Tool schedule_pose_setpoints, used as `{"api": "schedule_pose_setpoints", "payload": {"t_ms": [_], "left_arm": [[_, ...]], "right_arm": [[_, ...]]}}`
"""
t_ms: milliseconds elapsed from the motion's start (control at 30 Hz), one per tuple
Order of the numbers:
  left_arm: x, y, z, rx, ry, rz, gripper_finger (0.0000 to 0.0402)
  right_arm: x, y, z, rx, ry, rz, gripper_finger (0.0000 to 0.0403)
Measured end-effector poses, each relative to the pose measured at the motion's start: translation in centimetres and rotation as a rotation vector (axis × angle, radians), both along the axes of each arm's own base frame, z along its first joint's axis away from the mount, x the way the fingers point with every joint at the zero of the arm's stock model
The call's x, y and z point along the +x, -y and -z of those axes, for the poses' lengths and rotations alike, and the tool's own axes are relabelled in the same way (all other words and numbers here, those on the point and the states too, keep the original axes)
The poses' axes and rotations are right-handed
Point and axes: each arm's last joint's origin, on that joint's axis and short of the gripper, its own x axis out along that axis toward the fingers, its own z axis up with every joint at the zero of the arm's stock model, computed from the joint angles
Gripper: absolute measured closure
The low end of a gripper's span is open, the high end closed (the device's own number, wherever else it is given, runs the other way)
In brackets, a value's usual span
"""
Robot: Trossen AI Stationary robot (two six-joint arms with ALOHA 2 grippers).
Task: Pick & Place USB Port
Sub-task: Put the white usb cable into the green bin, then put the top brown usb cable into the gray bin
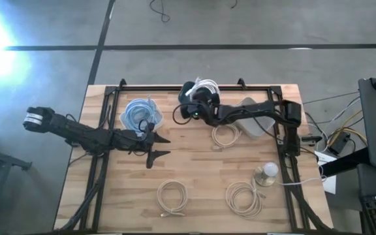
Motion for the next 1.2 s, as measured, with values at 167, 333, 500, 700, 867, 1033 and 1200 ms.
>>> {"api": "schedule_pose_setpoints", "payload": {"t_ms": [167, 333, 500, 700, 867, 1033, 1200], "left_arm": [[0.0, 0.0, 0.0, 0.009, -0.003, -0.001, 0.0179], [0.0, 0.0, 0.0, 0.01, -0.003, 0.0, 0.0179], [0.0, 0.0, 0.0, 0.01, -0.004, 0.0, 0.0179], [-0.1, 0.0, 0.4, 0.008, -0.013, -0.001, 0.0179], [-0.3, 0.0, 0.8, 0.001, -0.026, -0.003, 0.0179], [-0.4, 0.0, 0.9, -0.005, -0.029, -0.005, 0.0179], [-0.4, 0.0, 0.9, -0.008, -0.029, -0.006, 0.0179]], "right_arm": [[1.3, 0.7, 2.2, -0.005, -0.008, 0.003, 0.0365], [2.5, 1.1, 3.2, -0.013, -0.039, -0.004, 0.035], [2.8, 1.4, 2.8, -0.032, -0.058, -0.018, 0.0315], [3.1, 1.5, 2.2, -0.036, -0.041, -0.016, 0.0277], [3.2, 1.5, 1.9, -0.051, -0.058, -0.03, 0.0256], [3.4, 1.1, 1.2, -0.063, -0.057, -0.046, 0.0242], [3.5, 0.0, 0.1, -0.031, -0.03, -0.137, 0.0234]]}}
